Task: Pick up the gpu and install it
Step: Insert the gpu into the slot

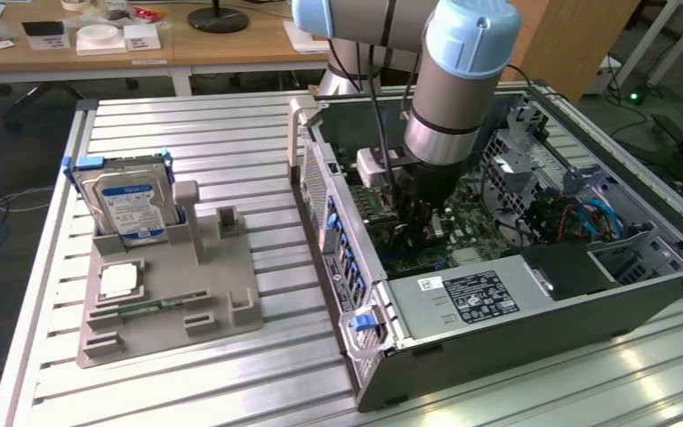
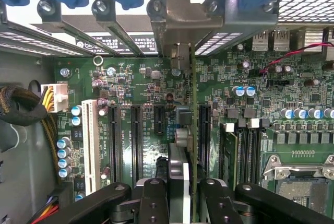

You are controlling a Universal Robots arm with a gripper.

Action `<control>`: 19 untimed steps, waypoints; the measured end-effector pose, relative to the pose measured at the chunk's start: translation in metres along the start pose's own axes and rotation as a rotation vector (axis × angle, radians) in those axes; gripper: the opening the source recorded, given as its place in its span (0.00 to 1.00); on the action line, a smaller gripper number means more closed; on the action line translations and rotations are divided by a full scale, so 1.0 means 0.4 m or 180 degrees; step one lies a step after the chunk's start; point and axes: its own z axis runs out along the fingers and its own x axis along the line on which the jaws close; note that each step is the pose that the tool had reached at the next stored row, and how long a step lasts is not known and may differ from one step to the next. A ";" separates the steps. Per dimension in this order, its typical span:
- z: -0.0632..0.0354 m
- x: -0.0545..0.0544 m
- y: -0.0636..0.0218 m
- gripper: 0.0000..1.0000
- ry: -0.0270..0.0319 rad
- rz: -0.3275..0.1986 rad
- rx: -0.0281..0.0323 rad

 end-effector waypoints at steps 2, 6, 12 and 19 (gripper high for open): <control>0.001 0.000 0.000 0.28 0.0000 0.0000 0.0000; 0.003 0.000 0.000 0.28 0.0000 0.0000 0.0000; 0.006 0.000 0.001 0.28 0.0000 0.0000 0.0000; 0.013 0.000 0.001 0.28 -0.0001 0.0000 0.0001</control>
